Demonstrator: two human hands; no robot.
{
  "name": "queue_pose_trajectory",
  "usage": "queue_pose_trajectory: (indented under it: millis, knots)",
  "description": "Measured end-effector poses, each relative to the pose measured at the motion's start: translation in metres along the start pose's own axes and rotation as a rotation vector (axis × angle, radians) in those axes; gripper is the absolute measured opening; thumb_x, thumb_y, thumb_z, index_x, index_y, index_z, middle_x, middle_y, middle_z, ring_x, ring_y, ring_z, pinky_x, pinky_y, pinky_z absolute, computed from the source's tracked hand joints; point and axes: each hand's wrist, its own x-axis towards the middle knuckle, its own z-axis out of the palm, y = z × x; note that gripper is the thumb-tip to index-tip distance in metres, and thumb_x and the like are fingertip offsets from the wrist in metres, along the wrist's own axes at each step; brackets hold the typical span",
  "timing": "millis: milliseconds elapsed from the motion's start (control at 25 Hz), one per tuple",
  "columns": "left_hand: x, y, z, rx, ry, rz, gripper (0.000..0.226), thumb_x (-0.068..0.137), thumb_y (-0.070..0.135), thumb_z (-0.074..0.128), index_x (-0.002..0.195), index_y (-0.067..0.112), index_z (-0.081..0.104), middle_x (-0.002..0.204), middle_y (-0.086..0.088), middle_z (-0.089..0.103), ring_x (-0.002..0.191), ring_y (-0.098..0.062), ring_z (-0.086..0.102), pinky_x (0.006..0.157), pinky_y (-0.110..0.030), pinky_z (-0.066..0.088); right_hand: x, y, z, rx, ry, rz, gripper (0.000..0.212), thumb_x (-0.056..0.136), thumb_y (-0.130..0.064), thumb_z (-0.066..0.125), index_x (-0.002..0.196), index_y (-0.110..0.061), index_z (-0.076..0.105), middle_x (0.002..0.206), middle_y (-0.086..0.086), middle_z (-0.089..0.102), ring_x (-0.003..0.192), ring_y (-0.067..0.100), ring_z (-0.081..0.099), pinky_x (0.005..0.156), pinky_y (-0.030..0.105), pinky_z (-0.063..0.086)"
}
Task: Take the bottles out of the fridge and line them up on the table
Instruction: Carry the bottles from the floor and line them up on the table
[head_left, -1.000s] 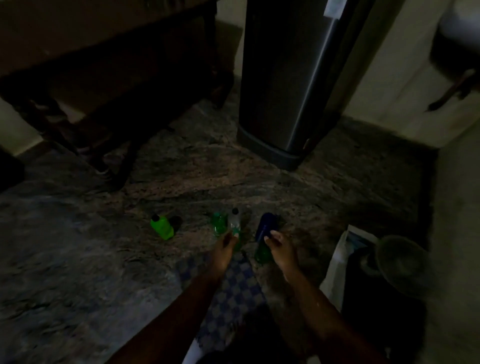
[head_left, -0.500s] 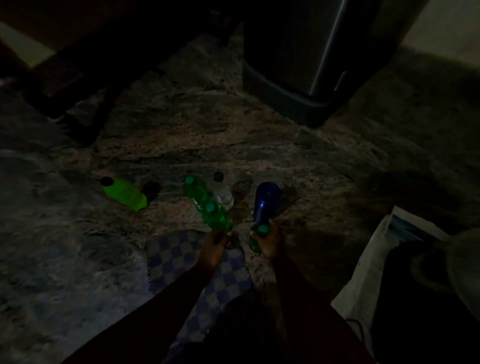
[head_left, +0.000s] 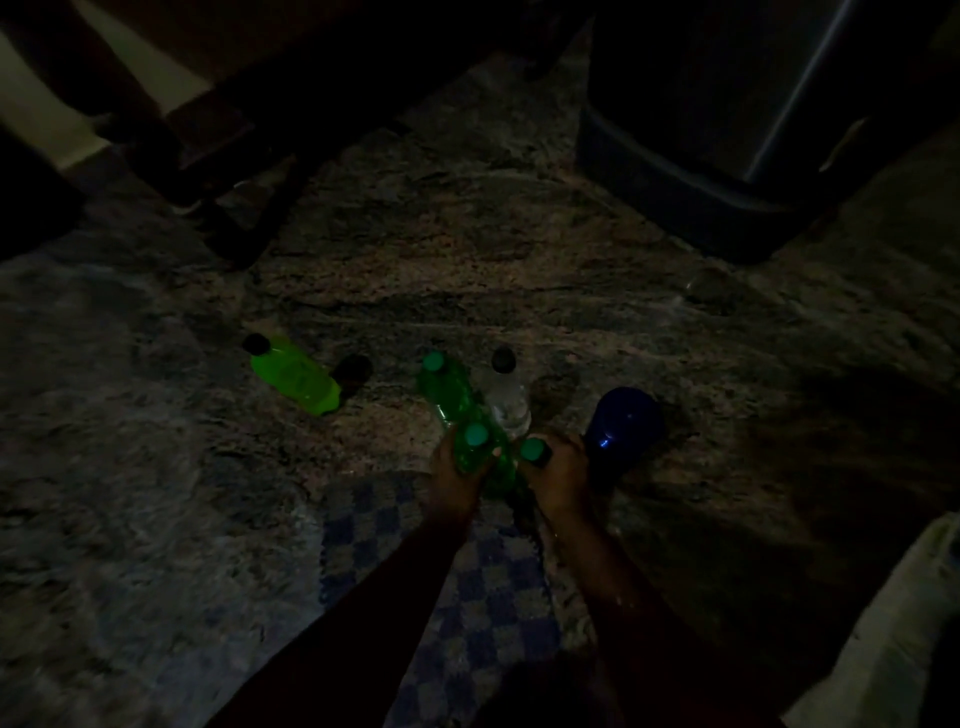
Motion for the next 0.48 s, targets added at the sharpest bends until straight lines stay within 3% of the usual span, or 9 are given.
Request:
queue_pose_trajectory:
  millis: [80,200,360,480]
  knots:
    - [0.027,-0.020,0.007,-0.004,-0.030,0.040,0.055,0.070,0.026,0.074,0.117,0.005,0.056,0.121,-0.020,0.060,0.112,-0.035,0.057,0.097,-0.055,0.046,0.004,0.002,0.006,0.005,-0.017,-0.020,0.040,0.078,-0.009,0.070,0.116,-0.003,0.061,0.126,0.020,0.054,0.116,0.034,0.052,0.097,0.035,0.042]
    - [0.024,-0.025,0.003,-0.020,-0.024,0.090,0.051,0.066,0.025,0.073,0.112,0.008,0.057,0.122,-0.023,0.058,0.113,-0.037,0.056,0.099,-0.055,0.045,-0.010,0.006,0.001,-0.008,-0.102,-0.062,0.042,0.080,-0.008,0.066,0.120,-0.001,0.057,0.128,0.021,0.054,0.117,0.034,0.052,0.099,0.034,0.041]
    - [-0.043,0.023,-0.028,-0.078,-0.007,0.168,0.038,0.076,0.004,0.069,0.112,0.007,0.058,0.119,-0.020,0.059,0.106,-0.026,0.059,0.096,-0.048,0.048,-0.067,-0.008,-0.047,0.057,-0.131,-0.092,0.042,0.080,0.000,0.064,0.122,-0.003,0.057,0.130,0.017,0.047,0.114,0.025,0.052,0.090,0.012,0.043]
    - [-0.102,0.083,-0.066,-0.046,0.000,0.226,0.038,0.073,0.014,0.073,0.108,0.017,0.059,0.118,-0.019,0.060,0.105,-0.020,0.060,0.092,-0.037,0.050,-0.121,-0.050,-0.087,0.017,-0.137,-0.217,0.041,0.080,-0.010,0.068,0.120,-0.009,0.060,0.124,0.013,0.048,0.111,0.026,0.054,0.098,0.030,0.046]
